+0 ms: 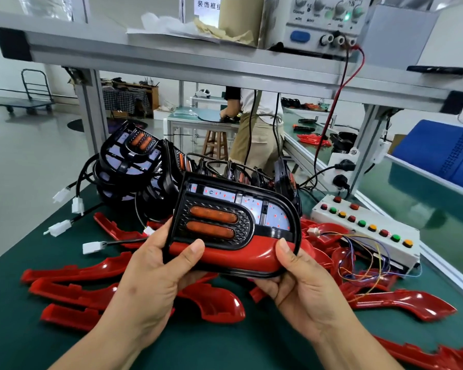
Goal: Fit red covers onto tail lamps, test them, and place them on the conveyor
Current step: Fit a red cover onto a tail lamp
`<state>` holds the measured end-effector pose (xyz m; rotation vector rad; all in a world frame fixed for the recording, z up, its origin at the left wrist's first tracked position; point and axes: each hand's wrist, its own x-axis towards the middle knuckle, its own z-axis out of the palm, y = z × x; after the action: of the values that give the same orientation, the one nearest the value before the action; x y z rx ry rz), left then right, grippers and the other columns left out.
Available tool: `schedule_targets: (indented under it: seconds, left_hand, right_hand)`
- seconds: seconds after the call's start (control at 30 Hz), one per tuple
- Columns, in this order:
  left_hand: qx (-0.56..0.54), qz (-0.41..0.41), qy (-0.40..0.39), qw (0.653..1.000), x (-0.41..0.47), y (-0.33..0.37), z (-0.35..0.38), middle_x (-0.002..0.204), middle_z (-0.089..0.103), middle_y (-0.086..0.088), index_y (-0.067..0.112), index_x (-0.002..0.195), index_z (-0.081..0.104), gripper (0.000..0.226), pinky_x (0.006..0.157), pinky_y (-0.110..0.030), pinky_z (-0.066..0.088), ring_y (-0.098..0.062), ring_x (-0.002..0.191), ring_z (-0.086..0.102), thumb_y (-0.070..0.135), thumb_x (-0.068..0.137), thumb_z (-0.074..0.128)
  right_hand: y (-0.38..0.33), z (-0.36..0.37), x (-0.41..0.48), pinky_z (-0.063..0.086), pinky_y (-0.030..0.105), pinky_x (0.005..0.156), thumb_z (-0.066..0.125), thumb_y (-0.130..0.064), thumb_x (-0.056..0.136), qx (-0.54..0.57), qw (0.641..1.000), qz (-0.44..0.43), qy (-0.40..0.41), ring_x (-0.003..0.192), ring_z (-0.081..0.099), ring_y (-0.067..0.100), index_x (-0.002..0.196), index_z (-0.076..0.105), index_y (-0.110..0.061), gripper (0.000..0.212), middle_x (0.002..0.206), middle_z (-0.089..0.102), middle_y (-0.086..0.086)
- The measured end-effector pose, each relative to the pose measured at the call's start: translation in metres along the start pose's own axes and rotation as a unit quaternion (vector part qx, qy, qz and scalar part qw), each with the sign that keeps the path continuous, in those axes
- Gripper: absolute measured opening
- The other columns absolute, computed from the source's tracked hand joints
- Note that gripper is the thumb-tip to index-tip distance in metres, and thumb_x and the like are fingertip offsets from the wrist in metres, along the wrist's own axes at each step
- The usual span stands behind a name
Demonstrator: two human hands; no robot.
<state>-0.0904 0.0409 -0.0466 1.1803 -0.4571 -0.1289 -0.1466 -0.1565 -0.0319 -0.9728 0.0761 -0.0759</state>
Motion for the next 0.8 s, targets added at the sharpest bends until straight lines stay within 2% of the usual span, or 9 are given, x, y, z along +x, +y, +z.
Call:
schedule_targets:
  seconds: [0.13,0.3,0.4,0.47,0.6,0.73,0.8]
  left_hand:
    - [0.005,-0.006,-0.013,1.000,0.002,-0.001,-0.001,0.123,0.069,-0.009,0.028,0.125,0.064,0.045,0.084,-0.041,0.059,-0.028,0.112,0.067,0.030,0.081,0.070]
    - [-0.021,-0.053,-0.054,0.997,0.005,0.003,-0.010,0.130,0.065,-0.005,0.032,0.128,0.061,0.038,0.092,-0.037,0.056,-0.025,0.120,0.062,0.032,0.092,0.051]
    - [-0.007,-0.044,-0.064,0.997,0.006,0.005,-0.014,0.130,0.065,-0.008,0.026,0.130,0.061,0.038,0.087,-0.034,0.057,-0.027,0.121,0.062,0.024,0.096,0.045]
    - [-0.017,-0.038,-0.062,0.997,0.007,0.005,-0.015,0.129,0.065,-0.012,0.020,0.129,0.062,0.037,0.085,-0.038,0.058,-0.029,0.120,0.062,0.021,0.095,0.046]
    - [-0.052,-0.054,-0.059,0.995,0.008,0.009,-0.012,0.129,0.065,-0.015,0.018,0.127,0.064,0.038,0.081,-0.037,0.059,-0.032,0.117,0.064,0.019,0.092,0.049]
    - [-0.063,-0.085,-0.079,0.991,0.010,0.018,-0.016,0.133,0.062,-0.012,0.025,0.134,0.059,0.043,0.086,-0.036,0.057,-0.033,0.118,0.063,0.034,0.092,0.060]
    - [-0.019,-0.077,-0.032,0.996,0.013,0.023,-0.022,0.126,0.067,-0.010,0.029,0.134,0.058,0.046,0.084,-0.035,0.058,-0.027,0.114,0.066,0.044,0.091,0.057]
  right_hand:
    - [-0.001,0.000,0.000,0.061,0.033,0.063,0.065,-0.021,0.075,-0.004,1.000,-0.010,-0.002,0.077,0.073,0.029,0.092,0.075,-0.005,0.025,0.096,0.072,0.024]
    - [-0.008,0.000,0.000,0.059,0.031,0.061,0.063,-0.020,0.077,0.007,1.000,-0.001,-0.025,0.083,0.073,0.031,0.092,0.076,-0.002,0.026,0.099,0.071,0.026]
    - [-0.010,-0.001,-0.002,0.059,0.032,0.064,0.063,-0.021,0.078,0.005,0.999,0.003,-0.034,0.086,0.073,0.033,0.092,0.076,-0.002,0.027,0.102,0.070,0.027]
    - [-0.008,0.000,-0.002,0.060,0.033,0.064,0.062,-0.021,0.079,-0.003,0.999,-0.005,-0.033,0.086,0.073,0.033,0.093,0.076,-0.003,0.026,0.103,0.070,0.028]
    - [-0.008,0.000,0.000,0.060,0.031,0.062,0.063,-0.023,0.078,-0.012,0.999,-0.026,-0.027,0.079,0.074,0.027,0.088,0.078,-0.009,0.023,0.094,0.073,0.022]
    - [-0.011,-0.003,0.004,0.061,0.031,0.063,0.067,-0.030,0.072,-0.010,0.999,-0.037,-0.019,0.074,0.074,0.023,0.088,0.078,-0.010,0.028,0.089,0.075,0.018]
    - [-0.013,-0.003,0.006,0.060,0.028,0.060,0.067,-0.034,0.072,0.004,0.999,-0.043,-0.012,0.070,0.073,0.019,0.087,0.079,-0.010,0.030,0.086,0.075,0.014]
